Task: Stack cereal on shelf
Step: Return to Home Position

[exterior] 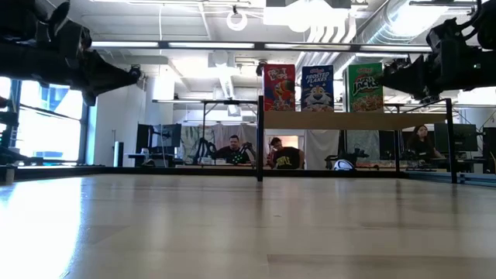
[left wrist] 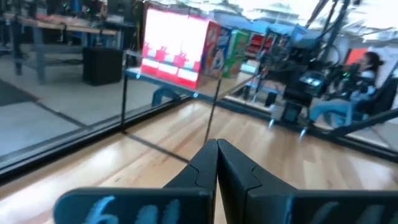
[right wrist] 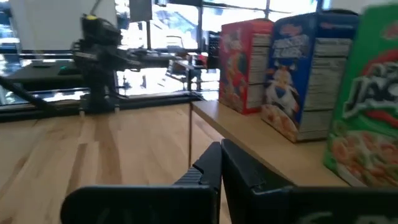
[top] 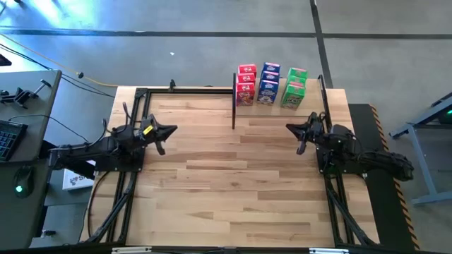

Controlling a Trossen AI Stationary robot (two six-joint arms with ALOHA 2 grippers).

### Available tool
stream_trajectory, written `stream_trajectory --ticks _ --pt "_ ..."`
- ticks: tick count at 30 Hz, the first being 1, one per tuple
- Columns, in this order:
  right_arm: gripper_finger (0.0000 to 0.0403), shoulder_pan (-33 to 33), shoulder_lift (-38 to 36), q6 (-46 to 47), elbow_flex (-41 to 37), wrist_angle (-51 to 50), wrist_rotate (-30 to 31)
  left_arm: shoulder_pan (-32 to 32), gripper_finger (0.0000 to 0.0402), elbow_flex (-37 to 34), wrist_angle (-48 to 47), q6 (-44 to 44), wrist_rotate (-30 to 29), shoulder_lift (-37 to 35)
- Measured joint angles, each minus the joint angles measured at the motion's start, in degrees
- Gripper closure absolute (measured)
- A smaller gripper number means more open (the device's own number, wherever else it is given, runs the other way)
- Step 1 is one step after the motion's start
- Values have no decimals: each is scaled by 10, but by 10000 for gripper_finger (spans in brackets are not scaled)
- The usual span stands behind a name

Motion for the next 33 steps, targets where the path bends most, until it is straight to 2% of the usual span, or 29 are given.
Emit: stream_trajectory --ticks 6,10,17,23,28,33 --pt "403 -15 7 14 0 -5 12 -31 401 0 -2 1 -4 -5" --pt "403 -19 7 14 0 -5 9 -46 401 0 -2 2 3 24" --pt "403 -19 7 14 0 -6 8 -53 401 0 -12 -13 67 85" --pt "403 -19 7 14 0 -6 7 -52 401 0 -11 15 61 117" --pt "403 -19 7 14 0 -6 7 -52 401 0 -12 43 69 100" --pt "403 -19 7 14 0 -6 7 -52 401 0 -14 49 82 37"
